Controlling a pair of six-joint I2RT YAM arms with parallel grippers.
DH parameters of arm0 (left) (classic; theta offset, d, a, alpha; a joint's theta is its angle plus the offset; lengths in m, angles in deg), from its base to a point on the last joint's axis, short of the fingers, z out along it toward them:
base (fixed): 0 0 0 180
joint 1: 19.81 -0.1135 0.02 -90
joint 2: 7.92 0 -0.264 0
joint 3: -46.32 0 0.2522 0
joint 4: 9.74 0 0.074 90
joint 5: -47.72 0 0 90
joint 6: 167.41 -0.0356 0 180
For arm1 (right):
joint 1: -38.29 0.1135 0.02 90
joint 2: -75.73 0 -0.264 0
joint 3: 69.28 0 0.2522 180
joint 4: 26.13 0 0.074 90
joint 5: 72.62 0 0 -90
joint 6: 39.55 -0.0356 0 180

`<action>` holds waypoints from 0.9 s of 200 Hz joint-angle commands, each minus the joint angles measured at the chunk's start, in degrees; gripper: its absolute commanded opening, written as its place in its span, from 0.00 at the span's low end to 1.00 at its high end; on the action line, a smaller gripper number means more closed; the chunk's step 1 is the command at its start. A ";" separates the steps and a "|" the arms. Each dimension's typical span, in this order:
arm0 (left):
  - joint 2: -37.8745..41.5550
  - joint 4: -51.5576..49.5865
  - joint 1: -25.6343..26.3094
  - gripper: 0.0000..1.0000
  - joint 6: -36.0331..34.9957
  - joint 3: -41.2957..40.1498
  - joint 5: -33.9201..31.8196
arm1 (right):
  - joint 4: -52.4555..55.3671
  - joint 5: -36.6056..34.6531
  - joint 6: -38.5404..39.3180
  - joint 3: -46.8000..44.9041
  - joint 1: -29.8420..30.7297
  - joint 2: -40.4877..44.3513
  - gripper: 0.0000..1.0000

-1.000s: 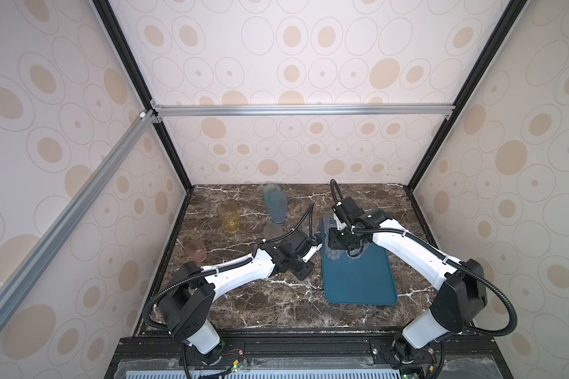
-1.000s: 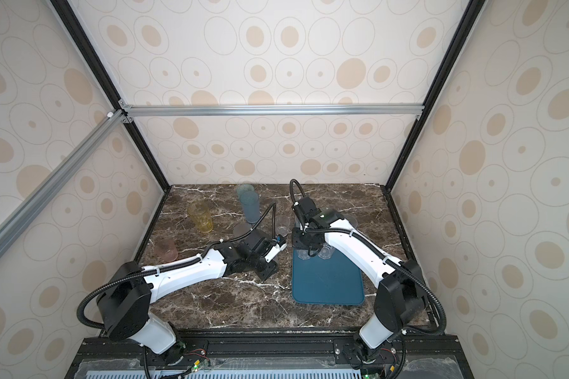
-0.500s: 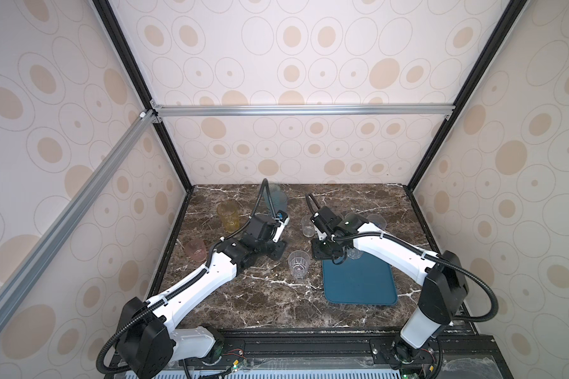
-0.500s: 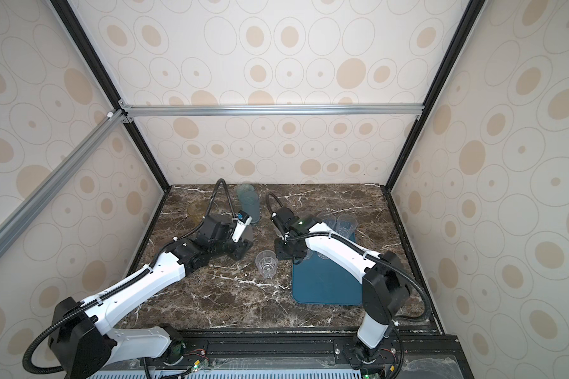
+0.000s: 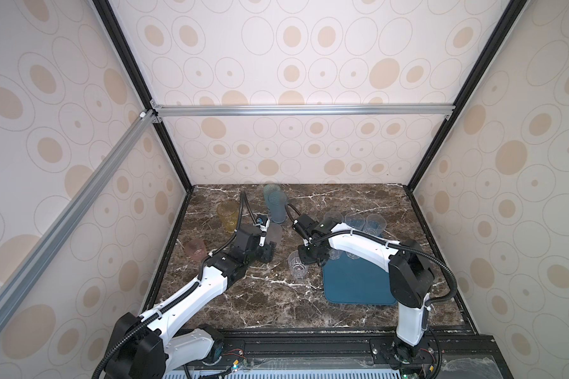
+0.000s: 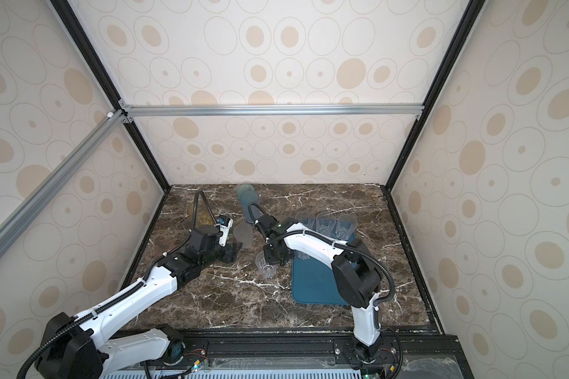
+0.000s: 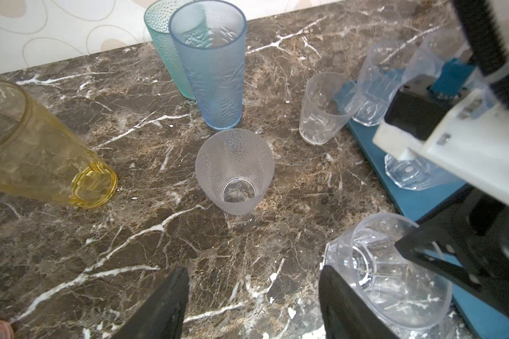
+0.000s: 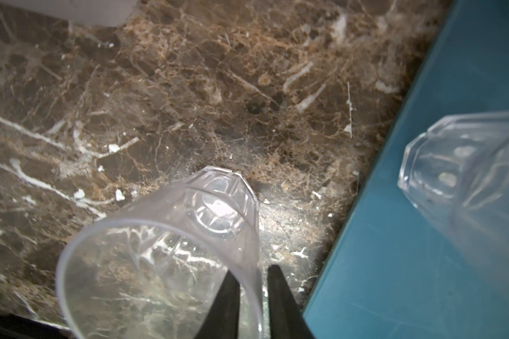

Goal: Place the glasses into the tray
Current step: Pick up the glass from the center of the table, then place the glass on the tray.

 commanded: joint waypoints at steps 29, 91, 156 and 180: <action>4.32 4.40 -0.99 0.95 7.18 -1.51 -9.39 | 1.68 0.16 1.00 3.26 0.52 2.01 0.06; 8.07 13.92 -1.38 0.94 4.48 -4.82 -5.14 | 9.17 -0.32 2.06 6.46 -3.12 13.36 0.04; 4.69 24.44 7.22 0.91 0.90 -5.31 -7.75 | 17.34 -3.62 3.57 -3.05 -25.78 34.59 0.04; 1.49 28.02 10.37 0.90 0.91 -4.87 -7.66 | 19.57 -7.04 4.57 -7.15 -34.72 38.71 0.04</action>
